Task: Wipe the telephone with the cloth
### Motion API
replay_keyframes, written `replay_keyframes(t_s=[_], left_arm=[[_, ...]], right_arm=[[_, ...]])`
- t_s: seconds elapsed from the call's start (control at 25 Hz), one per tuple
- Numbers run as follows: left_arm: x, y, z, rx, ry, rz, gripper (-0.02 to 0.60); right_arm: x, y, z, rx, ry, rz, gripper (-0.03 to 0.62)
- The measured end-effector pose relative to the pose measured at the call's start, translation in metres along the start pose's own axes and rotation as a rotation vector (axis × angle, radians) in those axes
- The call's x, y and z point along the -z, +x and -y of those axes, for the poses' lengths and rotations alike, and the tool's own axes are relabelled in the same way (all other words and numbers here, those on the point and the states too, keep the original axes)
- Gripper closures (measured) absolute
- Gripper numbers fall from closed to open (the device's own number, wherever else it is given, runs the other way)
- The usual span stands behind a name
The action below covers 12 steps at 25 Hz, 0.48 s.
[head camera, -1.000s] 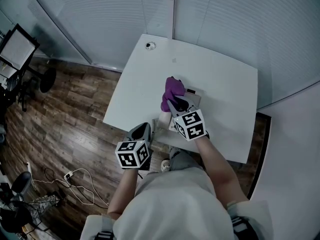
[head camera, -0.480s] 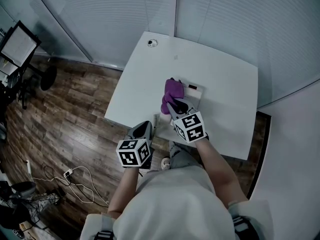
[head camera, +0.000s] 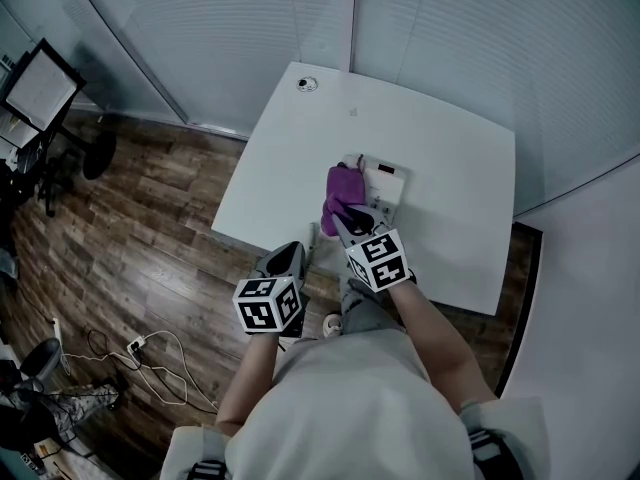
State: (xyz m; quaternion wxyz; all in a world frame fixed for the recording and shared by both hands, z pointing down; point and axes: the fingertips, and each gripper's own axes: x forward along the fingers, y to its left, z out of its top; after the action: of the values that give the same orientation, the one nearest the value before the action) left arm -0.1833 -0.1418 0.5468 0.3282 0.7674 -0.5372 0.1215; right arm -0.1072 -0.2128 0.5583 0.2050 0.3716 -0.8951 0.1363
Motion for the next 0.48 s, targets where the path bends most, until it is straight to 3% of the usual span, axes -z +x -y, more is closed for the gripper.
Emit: replay_keyframes(t_s=[0.48], left_arm=[[0.003, -0.008, -0.001, -0.005, 0.0, 0.006, 0.56]], right_arm=[[0.015, -0.004, -0.02, -0.028, -0.01, -0.025, 0.513]])
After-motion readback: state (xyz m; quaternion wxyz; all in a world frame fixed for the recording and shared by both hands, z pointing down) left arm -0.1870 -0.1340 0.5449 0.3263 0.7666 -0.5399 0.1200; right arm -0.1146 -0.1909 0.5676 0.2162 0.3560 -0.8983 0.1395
